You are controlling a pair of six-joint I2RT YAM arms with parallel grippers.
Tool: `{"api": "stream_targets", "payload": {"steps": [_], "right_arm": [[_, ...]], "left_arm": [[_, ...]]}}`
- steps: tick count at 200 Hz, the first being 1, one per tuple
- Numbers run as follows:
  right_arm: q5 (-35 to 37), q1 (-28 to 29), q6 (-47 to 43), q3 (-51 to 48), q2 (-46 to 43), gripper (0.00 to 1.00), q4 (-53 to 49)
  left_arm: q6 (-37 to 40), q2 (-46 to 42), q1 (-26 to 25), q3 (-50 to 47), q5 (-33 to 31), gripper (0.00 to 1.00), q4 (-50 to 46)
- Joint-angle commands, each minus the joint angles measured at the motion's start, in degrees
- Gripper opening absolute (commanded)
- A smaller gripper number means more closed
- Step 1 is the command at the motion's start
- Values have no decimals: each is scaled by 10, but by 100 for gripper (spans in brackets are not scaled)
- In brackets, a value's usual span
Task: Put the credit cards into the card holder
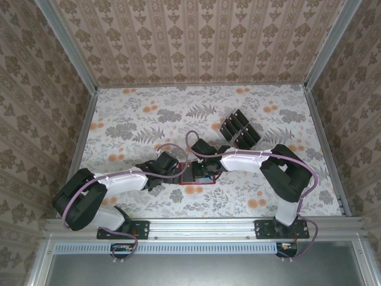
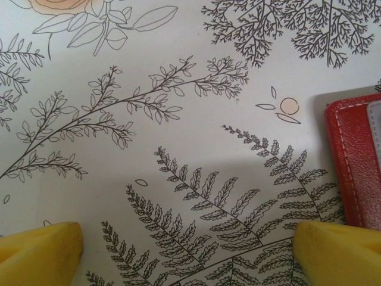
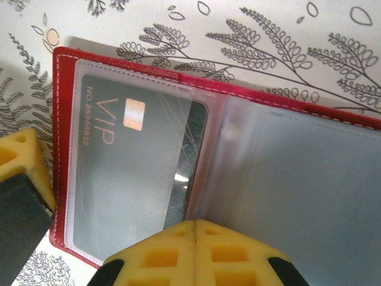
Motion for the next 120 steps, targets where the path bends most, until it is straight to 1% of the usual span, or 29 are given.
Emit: {"api": "stream_targets", "payload": {"steps": [1,120], "right_arm": [[-14,3,9,8,12,6,5],[-48,15,-8,39,35,6,5]], "left_arm": [[13,51,0,-15,47,100,56],[9,59,0,-20,52,100,70]]}}
